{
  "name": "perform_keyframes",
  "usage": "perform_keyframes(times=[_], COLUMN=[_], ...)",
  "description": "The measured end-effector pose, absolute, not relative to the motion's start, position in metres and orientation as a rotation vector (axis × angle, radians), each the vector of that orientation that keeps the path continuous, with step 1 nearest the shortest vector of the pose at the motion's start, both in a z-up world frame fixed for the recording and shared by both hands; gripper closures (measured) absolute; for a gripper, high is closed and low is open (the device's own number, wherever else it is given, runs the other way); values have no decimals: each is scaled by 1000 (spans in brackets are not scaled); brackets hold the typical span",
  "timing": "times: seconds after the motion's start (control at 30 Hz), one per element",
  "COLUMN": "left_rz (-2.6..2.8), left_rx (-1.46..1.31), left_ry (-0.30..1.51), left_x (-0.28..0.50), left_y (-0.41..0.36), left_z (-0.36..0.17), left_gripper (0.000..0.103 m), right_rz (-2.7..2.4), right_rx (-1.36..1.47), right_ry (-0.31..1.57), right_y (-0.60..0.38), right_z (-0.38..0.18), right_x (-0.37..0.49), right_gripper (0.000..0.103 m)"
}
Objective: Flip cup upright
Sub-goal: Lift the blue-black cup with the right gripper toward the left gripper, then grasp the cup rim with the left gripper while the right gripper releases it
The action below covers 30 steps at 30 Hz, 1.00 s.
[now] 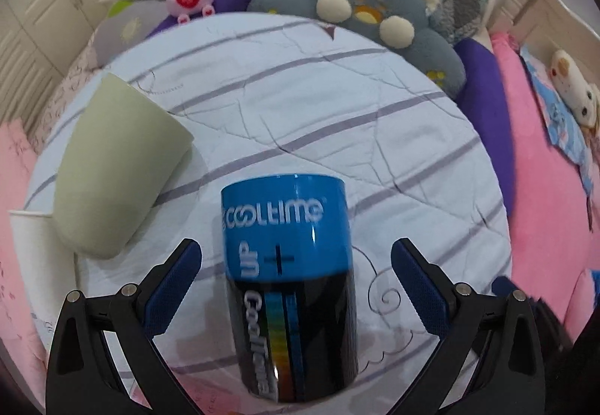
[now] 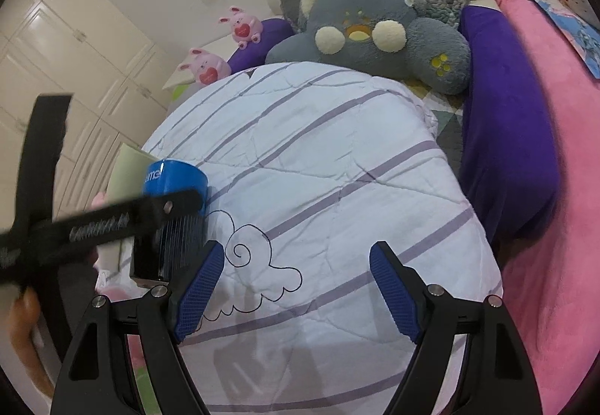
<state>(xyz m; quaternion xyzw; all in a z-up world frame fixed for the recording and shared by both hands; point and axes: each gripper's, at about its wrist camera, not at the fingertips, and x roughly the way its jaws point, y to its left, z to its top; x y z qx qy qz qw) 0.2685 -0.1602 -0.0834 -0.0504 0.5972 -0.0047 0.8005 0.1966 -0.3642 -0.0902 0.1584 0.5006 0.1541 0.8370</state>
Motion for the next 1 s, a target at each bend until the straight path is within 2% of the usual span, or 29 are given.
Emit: perform_keyframes(times=[0.1, 0.17, 0.27, 0.9, 1.0], left_rz=[-6, -3, -35, -49, -60], left_rx=[-127, -146, -159, -112, -102], left_ry=[1281, 1290, 1279, 922, 916], left_x=[276, 276, 275, 232, 225], left_y=[-159, -156, -155, -138, -139], left_z=[-90, -93, -93, -40, -42], left_gripper=[8, 27, 35, 35, 35], right_rz=[361, 393, 424, 532, 526], right_rx=[308, 286, 259, 174, 152], right_ry=[1068, 1076, 1083, 999, 1003], right_y=[-356, -350, -343, -301, -296], right_z=[-91, -92, -92, -77, -78], right_x=[198, 198, 198, 180, 177], right_gripper=[22, 22, 22, 22, 21])
